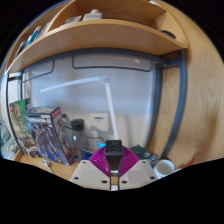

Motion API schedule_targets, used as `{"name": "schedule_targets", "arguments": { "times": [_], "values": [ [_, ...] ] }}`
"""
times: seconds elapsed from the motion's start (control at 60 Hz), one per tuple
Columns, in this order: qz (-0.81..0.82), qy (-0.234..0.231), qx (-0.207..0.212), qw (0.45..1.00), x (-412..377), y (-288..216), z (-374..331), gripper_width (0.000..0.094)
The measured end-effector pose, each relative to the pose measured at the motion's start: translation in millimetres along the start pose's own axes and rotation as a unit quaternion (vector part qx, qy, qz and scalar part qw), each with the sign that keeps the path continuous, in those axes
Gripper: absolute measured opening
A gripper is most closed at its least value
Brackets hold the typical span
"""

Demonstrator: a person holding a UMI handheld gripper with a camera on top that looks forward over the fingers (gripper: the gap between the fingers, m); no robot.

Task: Unplug charger

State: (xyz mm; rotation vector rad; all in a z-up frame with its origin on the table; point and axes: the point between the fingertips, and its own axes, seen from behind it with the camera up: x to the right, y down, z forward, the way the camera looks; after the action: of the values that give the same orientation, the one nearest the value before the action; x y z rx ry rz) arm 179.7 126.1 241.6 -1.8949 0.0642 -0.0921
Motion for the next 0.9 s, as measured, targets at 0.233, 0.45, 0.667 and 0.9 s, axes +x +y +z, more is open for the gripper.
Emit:
{"name": "schedule_targets", "arguments": {
  "times": [0.233, 0.45, 0.667, 0.9],
  "values": [
    [-0.023, 0.073, -0.132, 0.988, 110, 111, -16, 0.0081],
    [-0.036, 0.073, -0.24, 0.967, 156, 223, -3, 0.0082],
    [-0.022, 0.056, -0.257, 0.964, 163, 244, 11, 0.0115],
    [-0.025, 0.05, -0.268, 0.962, 163, 254, 27, 0.0293]
  ]
}}
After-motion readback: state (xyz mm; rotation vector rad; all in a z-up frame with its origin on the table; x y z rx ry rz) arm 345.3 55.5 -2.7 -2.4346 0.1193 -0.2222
